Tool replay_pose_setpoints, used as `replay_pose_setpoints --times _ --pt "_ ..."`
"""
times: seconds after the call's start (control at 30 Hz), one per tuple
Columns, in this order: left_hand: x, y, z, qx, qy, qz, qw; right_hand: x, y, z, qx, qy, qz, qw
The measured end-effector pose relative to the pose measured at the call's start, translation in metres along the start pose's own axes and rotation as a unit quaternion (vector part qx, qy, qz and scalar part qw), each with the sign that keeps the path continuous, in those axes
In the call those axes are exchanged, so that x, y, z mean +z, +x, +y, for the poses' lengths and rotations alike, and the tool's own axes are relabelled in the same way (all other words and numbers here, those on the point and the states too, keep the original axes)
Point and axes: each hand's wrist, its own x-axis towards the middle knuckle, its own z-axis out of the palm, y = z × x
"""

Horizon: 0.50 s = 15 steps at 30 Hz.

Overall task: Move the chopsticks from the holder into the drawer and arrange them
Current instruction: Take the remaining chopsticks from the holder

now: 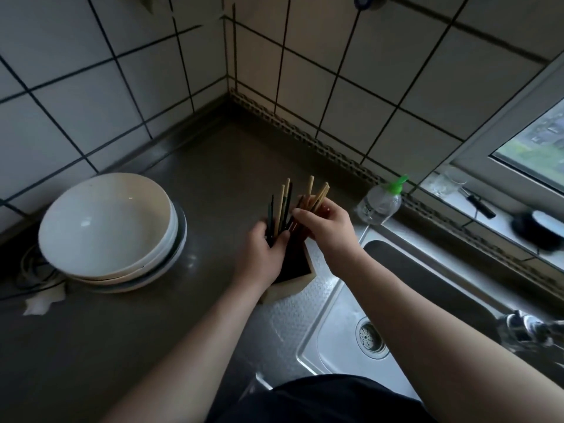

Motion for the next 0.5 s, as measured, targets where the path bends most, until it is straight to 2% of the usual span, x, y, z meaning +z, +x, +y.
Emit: replay_pose_setpoints --times 0.17,0.33,0.5 --pt "0.003 0.001 -0.004 -0.008 -0.021 -0.003 1.0 0.004 -0.002 0.001 -0.006 0.001 0.012 1.0" --pt "0.004 0.002 -0.005 0.014 -0.019 0.03 0.999 0.0 -0.008 0.006 -0.008 0.016 0.038 0.999" --pt "0.003 0.002 -0.004 0.012 -0.001 0.03 0.999 0.002 -0.017 0.016 0.017 0.004 0.038 0.999"
